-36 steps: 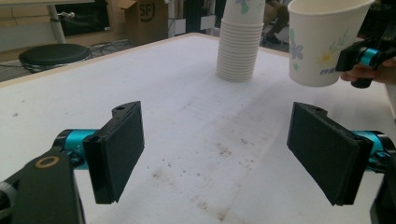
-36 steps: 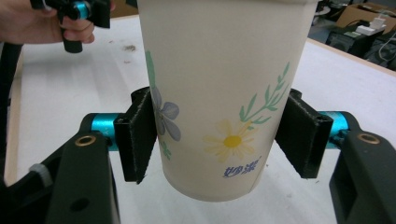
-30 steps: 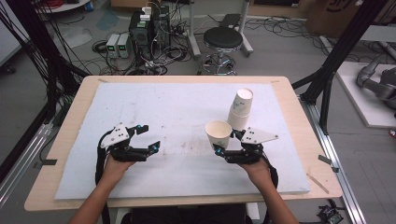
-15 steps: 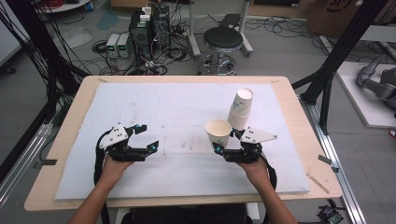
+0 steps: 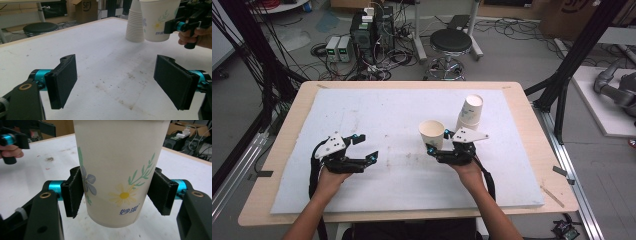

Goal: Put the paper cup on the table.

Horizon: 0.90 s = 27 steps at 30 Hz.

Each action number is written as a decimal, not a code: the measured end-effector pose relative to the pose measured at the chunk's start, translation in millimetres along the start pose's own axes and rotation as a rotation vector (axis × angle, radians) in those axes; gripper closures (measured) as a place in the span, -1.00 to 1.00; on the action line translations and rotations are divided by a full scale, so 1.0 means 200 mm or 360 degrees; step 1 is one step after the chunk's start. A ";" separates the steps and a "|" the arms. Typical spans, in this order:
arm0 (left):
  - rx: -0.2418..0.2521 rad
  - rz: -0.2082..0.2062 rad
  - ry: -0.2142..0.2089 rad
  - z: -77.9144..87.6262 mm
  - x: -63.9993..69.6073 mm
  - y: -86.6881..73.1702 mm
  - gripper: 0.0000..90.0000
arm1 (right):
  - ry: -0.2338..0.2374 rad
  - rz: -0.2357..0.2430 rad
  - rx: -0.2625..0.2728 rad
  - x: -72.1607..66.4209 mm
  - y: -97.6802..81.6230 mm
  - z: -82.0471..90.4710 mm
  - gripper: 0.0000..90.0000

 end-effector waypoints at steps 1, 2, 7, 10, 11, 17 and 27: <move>0.0002 0.0004 0.0008 0.00 -0.01 0.00 -0.58 | 0.0006 -0.0009 -0.0011 0.00 0.00 -0.02 -0.23; 0.0002 0.0010 0.0008 0.01 -0.01 0.00 -0.58 | 0.0008 -0.0018 -0.0027 0.00 -0.01 -0.05 -0.23; -0.0016 0.0021 0.0007 0.01 -0.02 -0.01 -0.58 | -0.0004 -0.0085 -0.0065 0.01 -0.03 -0.15 -0.23; -0.0021 0.0025 0.0007 0.01 -0.02 -0.02 -0.58 | -0.0012 -0.0112 -0.0112 0.01 -0.05 -0.19 -0.23; -0.0020 0.0025 0.0008 0.01 -0.02 -0.02 -0.58 | -0.0011 -0.0113 -0.0132 0.00 -0.06 -0.21 -0.23; -0.0052 0.0032 -0.0004 0.00 -0.02 -0.03 -0.58 | 0.0003 -0.0138 -0.0301 -0.02 -0.15 -0.26 -0.23; -0.0067 0.0049 0.0008 -0.01 -0.03 -0.04 -0.58 | 0.0008 -0.0051 -0.0439 -0.02 -0.20 -0.23 -0.23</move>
Point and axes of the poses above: each handheld gripper's, and its own axes: z roughly backward along the jaws, y roughly out of its top, x roughly to its right, the point moved 10 cm from there along -z, roughly forward along the jaws
